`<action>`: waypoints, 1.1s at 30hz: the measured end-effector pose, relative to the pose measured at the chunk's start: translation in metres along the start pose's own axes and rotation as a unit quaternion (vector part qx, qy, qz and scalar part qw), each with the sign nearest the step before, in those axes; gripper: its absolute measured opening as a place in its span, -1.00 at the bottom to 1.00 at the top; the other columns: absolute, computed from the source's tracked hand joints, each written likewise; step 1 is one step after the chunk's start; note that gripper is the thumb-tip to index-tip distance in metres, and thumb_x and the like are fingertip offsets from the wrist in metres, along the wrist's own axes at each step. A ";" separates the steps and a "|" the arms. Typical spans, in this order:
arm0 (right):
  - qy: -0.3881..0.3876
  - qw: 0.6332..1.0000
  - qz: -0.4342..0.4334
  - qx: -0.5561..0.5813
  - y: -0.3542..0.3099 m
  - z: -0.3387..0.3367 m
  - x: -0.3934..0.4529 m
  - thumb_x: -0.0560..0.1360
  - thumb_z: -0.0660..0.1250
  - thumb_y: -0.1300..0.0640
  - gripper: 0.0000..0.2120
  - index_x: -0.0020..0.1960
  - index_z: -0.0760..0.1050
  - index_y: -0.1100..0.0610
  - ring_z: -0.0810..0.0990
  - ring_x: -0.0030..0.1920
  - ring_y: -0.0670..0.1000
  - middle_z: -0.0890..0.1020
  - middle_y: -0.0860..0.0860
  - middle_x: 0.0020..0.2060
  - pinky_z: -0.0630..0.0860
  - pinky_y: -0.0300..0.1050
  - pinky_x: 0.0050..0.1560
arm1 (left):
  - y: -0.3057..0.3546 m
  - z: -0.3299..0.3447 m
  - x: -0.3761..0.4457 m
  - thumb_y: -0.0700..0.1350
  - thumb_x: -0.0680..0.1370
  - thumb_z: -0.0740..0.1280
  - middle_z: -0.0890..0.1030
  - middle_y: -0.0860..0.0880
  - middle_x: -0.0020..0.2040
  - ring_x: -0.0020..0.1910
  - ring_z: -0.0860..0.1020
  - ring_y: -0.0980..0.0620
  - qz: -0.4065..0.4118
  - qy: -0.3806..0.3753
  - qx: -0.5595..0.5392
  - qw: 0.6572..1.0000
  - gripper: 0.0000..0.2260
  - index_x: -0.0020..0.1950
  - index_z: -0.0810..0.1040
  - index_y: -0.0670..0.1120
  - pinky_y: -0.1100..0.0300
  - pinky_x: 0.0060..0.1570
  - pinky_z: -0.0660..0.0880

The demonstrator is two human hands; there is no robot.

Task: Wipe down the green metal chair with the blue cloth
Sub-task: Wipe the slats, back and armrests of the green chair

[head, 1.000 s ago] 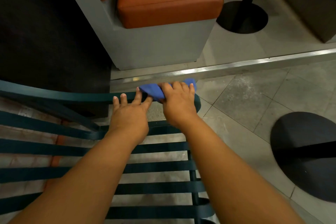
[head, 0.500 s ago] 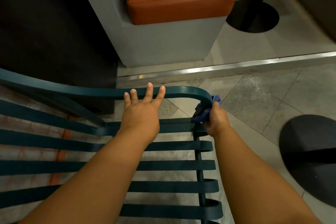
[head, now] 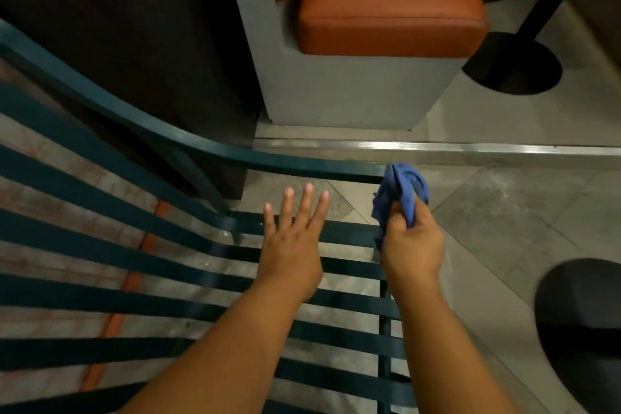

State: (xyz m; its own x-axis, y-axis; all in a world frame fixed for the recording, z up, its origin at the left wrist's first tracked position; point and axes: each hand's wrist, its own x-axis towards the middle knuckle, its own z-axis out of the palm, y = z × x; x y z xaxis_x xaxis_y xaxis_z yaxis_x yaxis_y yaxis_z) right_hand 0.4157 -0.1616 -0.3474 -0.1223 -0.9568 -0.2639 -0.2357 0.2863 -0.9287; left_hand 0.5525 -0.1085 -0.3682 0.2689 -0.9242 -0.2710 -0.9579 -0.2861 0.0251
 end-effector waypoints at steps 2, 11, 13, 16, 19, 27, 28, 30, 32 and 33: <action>-0.003 1.000 0.003 -0.015 0.023 -0.007 -0.013 0.61 0.18 0.15 -0.86 0.09 0.51 0.06 0.54 -0.30 0.01 0.55 0.03 -0.26 0.45 -0.32 -0.39 | -0.019 0.030 -0.037 -0.28 0.47 0.24 -0.53 -0.03 0.44 0.42 -0.48 -0.12 -0.033 -0.030 -0.027 0.999 -0.03 0.40 -0.56 0.10 -0.21 0.43 -0.32; -0.103 0.946 -0.099 -0.290 0.114 0.050 0.001 0.61 0.17 0.22 -0.55 0.49 0.26 0.07 0.12 0.52 0.16 0.20 0.09 0.52 -0.03 0.19 0.52 | -0.089 0.088 -0.099 -0.28 0.52 0.19 -0.46 -0.01 0.47 0.48 -0.39 -0.06 -0.164 -0.151 -0.114 0.968 -0.15 0.43 -0.46 0.06 -0.12 0.48 -0.21; -0.140 0.915 -0.068 -0.372 0.128 0.076 0.010 0.63 0.13 0.16 -0.53 0.52 0.17 0.07 0.03 0.53 0.20 0.12 0.12 0.54 -0.14 0.22 0.50 | -0.094 0.089 -0.092 -0.33 0.51 0.17 -0.42 0.01 0.50 0.49 -0.37 -0.03 -0.153 -0.116 -0.142 0.971 -0.17 0.49 -0.38 0.08 -0.07 0.48 -0.23; -0.159 0.861 -0.048 -0.480 0.141 0.110 0.012 0.64 0.11 0.14 -0.52 0.53 0.11 0.11 -0.05 0.53 0.28 0.05 0.15 0.55 -0.10 0.23 0.50 | -0.103 0.088 -0.076 -0.33 0.53 0.14 -0.35 0.03 0.53 0.50 -0.33 0.00 -0.134 -0.093 -0.159 0.974 -0.23 0.53 -0.28 0.08 -0.05 0.50 -0.18; -0.165 0.869 -0.069 -0.461 0.138 0.137 0.005 0.62 0.13 0.21 -0.51 0.52 0.13 0.14 -0.03 0.52 0.29 0.08 0.15 0.55 -0.02 0.16 0.50 | -0.113 0.091 -0.064 -0.31 0.54 0.17 -0.34 0.02 0.54 0.51 -0.33 0.00 -0.129 -0.094 -0.144 0.977 -0.23 0.54 -0.26 0.06 -0.06 0.50 -0.16; -0.271 0.856 -0.238 -0.371 0.115 0.228 -0.019 0.60 0.19 0.15 -0.56 0.47 0.28 0.04 0.20 0.47 0.27 0.22 0.14 0.50 0.21 0.26 0.42 | -0.135 0.109 -0.051 -0.22 0.55 0.21 -0.20 -0.02 0.57 0.54 -0.19 -0.04 -0.139 -0.167 -0.084 0.972 -0.30 0.56 -0.12 0.00 -0.04 0.50 -0.06; -0.305 0.821 -0.236 -0.420 0.115 0.237 -0.020 0.60 0.18 0.11 -0.51 0.51 0.20 -0.03 0.07 0.51 0.25 0.10 0.10 0.55 0.12 0.31 0.44 | -0.138 0.114 -0.049 -0.21 0.54 0.23 -0.19 -0.03 0.57 0.54 -0.17 -0.06 -0.139 -0.180 -0.073 0.971 -0.30 0.56 -0.11 -0.01 -0.04 0.50 -0.04; -0.369 0.732 -0.225 -0.526 0.118 0.246 -0.021 0.60 0.18 0.07 -0.40 0.54 -0.01 -0.14 -0.16 0.54 0.20 -0.14 0.01 0.57 -0.03 0.38 0.44 | -0.142 0.123 -0.046 -0.18 0.54 0.26 -0.16 -0.05 0.58 0.55 -0.13 -0.08 -0.148 -0.210 -0.049 0.965 -0.29 0.56 -0.10 -0.01 -0.06 0.49 0.00; -0.376 0.660 -0.252 -0.600 0.121 0.244 -0.021 0.58 0.20 0.05 -0.31 0.55 -0.13 -0.15 -0.25 0.53 0.20 -0.21 0.01 0.56 -0.11 0.42 0.43 | -0.145 0.127 -0.046 -0.18 0.54 0.27 -0.13 -0.05 0.58 0.54 -0.09 -0.11 -0.159 -0.250 -0.033 0.955 -0.29 0.56 -0.09 0.00 -0.09 0.49 0.01; -0.366 0.643 -0.269 -0.617 0.123 0.240 -0.022 0.58 0.20 0.05 -0.29 0.56 -0.16 -0.13 -0.26 0.53 0.20 -0.21 0.02 0.56 -0.15 0.44 0.41 | -0.146 0.127 -0.048 -0.19 0.54 0.27 -0.12 -0.05 0.58 0.54 -0.07 -0.12 -0.168 -0.272 -0.034 0.947 -0.29 0.56 -0.08 0.00 -0.09 0.48 0.01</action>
State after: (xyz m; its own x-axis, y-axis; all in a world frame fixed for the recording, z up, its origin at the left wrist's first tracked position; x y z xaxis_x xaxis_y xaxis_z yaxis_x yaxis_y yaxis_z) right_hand 0.6207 -0.1176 -0.5182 0.6775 -0.5725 -0.4618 -0.6939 -0.7057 -0.1431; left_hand 0.6665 0.0103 -0.4814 0.4487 -0.5162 -0.7295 -0.8132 -0.5744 -0.0937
